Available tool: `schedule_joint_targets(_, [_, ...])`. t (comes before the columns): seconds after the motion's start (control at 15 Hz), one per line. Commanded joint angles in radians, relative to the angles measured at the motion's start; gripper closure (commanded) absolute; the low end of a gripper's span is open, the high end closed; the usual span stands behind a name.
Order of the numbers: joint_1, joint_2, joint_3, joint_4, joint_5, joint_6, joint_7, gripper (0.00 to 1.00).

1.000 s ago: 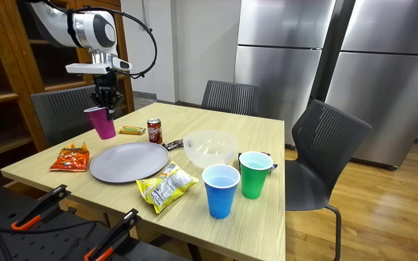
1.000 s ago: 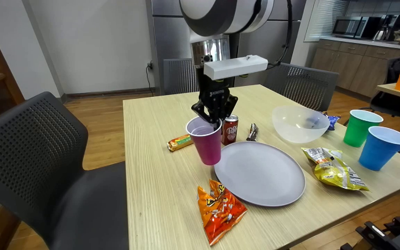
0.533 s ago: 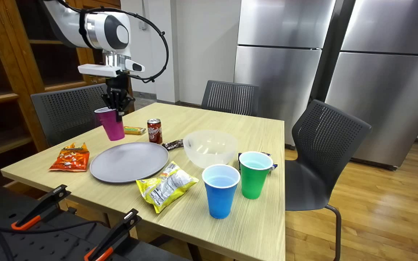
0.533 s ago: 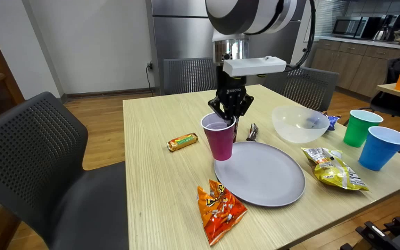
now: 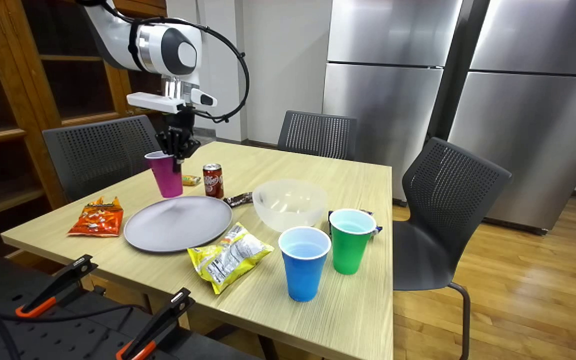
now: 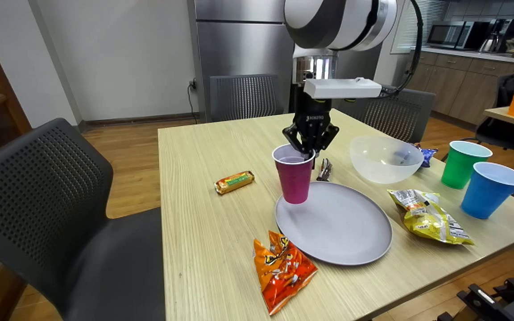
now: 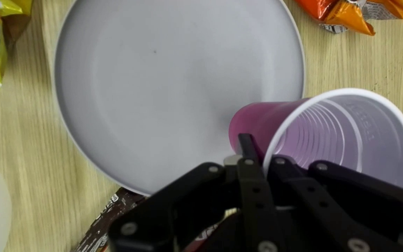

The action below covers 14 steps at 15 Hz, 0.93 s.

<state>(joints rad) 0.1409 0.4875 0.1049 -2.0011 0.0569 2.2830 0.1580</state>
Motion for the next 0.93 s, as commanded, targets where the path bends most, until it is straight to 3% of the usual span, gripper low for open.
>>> schedule_joint_targets(0.0, [-0.025,0.005,0.005,-0.006,0.035,-0.005,-0.051,0.99])
schedule_joint_targets(0.87, [-0.055,0.064,0.005,0.01,0.09,-0.021,-0.084,0.99])
